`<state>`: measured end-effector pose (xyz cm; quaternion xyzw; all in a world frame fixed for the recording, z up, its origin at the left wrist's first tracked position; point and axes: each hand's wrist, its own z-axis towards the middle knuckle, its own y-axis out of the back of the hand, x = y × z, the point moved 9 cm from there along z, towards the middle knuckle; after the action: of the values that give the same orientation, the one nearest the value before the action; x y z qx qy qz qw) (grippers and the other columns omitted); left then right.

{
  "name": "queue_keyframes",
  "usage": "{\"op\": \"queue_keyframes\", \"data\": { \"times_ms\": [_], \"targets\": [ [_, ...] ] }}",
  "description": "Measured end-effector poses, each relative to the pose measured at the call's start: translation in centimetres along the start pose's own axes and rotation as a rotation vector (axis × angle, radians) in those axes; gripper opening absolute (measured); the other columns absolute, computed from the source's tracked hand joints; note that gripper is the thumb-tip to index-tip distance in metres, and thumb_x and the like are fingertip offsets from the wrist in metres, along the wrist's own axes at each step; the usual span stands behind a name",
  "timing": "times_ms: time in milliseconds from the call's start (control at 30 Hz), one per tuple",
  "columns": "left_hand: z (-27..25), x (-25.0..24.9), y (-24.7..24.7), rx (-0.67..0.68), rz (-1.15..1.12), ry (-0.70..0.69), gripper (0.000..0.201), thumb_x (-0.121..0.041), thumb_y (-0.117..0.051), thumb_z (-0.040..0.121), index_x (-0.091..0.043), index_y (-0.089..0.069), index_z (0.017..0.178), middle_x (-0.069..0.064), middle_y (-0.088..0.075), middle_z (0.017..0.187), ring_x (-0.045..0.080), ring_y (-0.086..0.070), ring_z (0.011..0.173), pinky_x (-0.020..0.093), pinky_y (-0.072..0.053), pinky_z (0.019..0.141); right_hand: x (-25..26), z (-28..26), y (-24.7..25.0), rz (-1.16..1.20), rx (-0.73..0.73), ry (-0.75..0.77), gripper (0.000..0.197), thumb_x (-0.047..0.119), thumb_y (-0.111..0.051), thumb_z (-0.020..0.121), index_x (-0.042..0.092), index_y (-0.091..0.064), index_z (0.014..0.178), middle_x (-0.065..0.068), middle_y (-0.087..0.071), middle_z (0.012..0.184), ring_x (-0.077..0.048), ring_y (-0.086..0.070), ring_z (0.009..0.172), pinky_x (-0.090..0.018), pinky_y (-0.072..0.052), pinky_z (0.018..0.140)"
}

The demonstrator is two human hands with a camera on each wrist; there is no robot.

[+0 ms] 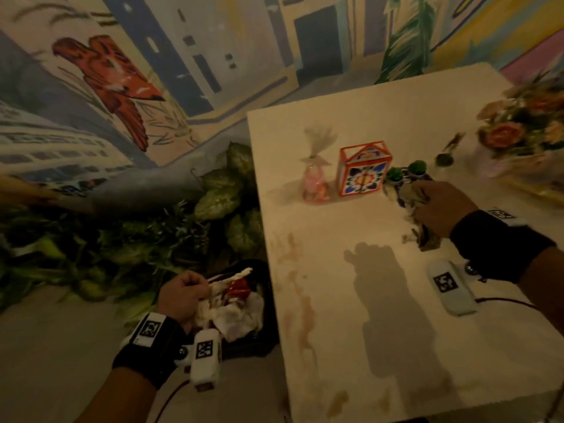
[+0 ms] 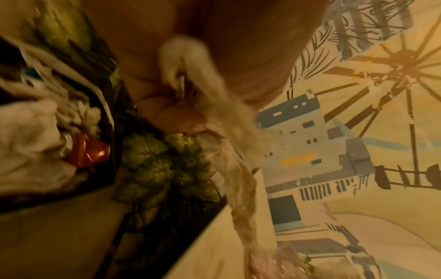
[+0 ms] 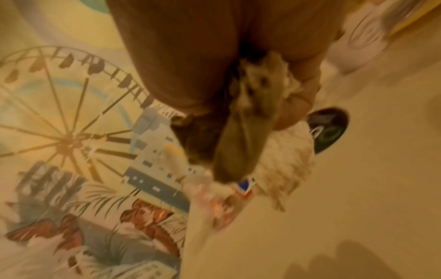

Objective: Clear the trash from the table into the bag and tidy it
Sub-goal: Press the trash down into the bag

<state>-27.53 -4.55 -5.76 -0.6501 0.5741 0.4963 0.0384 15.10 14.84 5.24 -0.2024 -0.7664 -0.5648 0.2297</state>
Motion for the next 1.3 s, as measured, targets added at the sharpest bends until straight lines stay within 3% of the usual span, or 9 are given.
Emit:
{"op": "queue_keyframes", "data": {
  "times_ms": [133,267,333,533,633,900,1033,1200,1300],
  "targets": [
    [1.9,2.7,3.5,-0.035,0.068,0.009,0.010,0.006,-0.062,0.079,-0.002,-0.059,0.074,0.011,-0.055,0.069,0.021,-0.048,0.062,0.024,-0.040,0.055,6.5,-1.0,-6.7,-0.018,0.113,0.094,0.012,-0.002,-0.053,0.083,0.002,-0.061,0.091,-0.012,-0.057,0.090,-0.025,-0.050,0.085,-0.030,-0.039,0.077],
    [4.7,6.7,5.4,-0.095,0.091,0.100,0.014,0.003,-0.064,0.079,-0.006,-0.058,0.069,0.010,-0.056,0.068,0.024,-0.050,0.064,0.028,-0.042,0.057,12.3,-1.2,-13.1,0.031,0.274,0.201,0.036,-0.003,-0.051,0.078,0.024,-0.042,0.057,0.002,-0.046,0.062,-0.016,-0.048,0.061,-0.035,-0.045,0.068],
    [5.6,8.5,6.2,-0.124,0.142,0.148,0.004,0.000,-0.065,0.078,-0.002,-0.062,0.077,0.011,-0.059,0.074,0.025,-0.052,0.069,0.029,-0.042,0.059,15.3,-1.0,-15.6,0.039,0.322,0.253,0.035,-0.005,-0.052,0.078,0.021,-0.040,0.057,0.004,-0.044,0.059,-0.007,-0.045,0.054,-0.025,-0.042,0.061],
    [8.3,11.7,7.1,-0.193,0.140,0.210,0.006,0.001,-0.062,0.081,-0.004,-0.061,0.081,0.011,-0.056,0.079,0.023,-0.049,0.070,0.029,-0.040,0.067,22.2,-0.4,-23.3,-0.019,0.453,0.383,0.038,0.002,-0.054,0.078,0.029,-0.036,0.059,0.011,-0.040,0.065,-0.018,-0.042,0.071,-0.023,-0.029,0.054],
    [9.9,13.9,6.5,-0.178,0.156,0.241,0.005,-0.004,-0.063,0.081,-0.008,-0.061,0.078,0.010,-0.058,0.078,0.026,-0.052,0.073,0.032,-0.042,0.068,23.0,-0.1,-28.2,0.004,0.513,0.341,0.019,0.007,-0.053,0.082,0.022,-0.045,0.072,0.004,-0.047,0.077,-0.018,-0.046,0.081,-0.024,-0.034,0.069],
    [16.8,18.9,3.2,-0.100,0.312,0.194,0.019,-0.006,-0.057,0.084,-0.016,-0.047,0.071,0.002,-0.046,0.072,0.023,-0.047,0.074,0.028,-0.037,0.063,17.6,2.4,-43.4,0.192,0.430,-0.114,0.007,0.008,-0.058,0.082,0.013,-0.060,0.079,-0.010,-0.062,0.092,-0.031,-0.060,0.092,-0.031,-0.046,0.077],
    [20.7,20.3,0.1,-0.010,0.355,0.074,0.021,0.003,-0.049,0.080,-0.013,-0.041,0.070,0.000,-0.041,0.069,0.022,-0.047,0.074,0.027,-0.036,0.062,10.7,0.9,-51.1,0.104,0.542,-0.384,0.033,0.021,-0.052,0.092,0.012,-0.055,0.124,-0.014,-0.054,0.129,-0.035,-0.053,0.114,-0.029,-0.041,0.082],
    [25.7,19.1,-3.7,0.074,0.466,-0.172,0.023,0.009,-0.045,0.075,-0.005,-0.050,0.093,0.018,-0.048,0.108,0.032,-0.049,0.096,0.036,-0.038,0.079,4.4,0.5,-57.1,-0.053,0.591,-0.508,0.051,0.033,-0.046,0.095,0.015,-0.034,0.141,-0.014,-0.035,0.146,-0.035,-0.041,0.128,-0.037,-0.038,0.101],
    [27.7,19.8,-6.4,0.168,0.633,-0.253,0.038,0.000,-0.055,0.082,0.000,-0.045,0.119,0.018,-0.043,0.126,0.035,-0.044,0.113,0.042,-0.037,0.097,2.0,0.5,-59.6,-0.056,0.592,-0.592,0.048,0.030,-0.049,0.095,0.014,-0.038,0.139,-0.014,-0.041,0.143,-0.034,-0.044,0.126,-0.033,-0.039,0.094]
  ]
}}
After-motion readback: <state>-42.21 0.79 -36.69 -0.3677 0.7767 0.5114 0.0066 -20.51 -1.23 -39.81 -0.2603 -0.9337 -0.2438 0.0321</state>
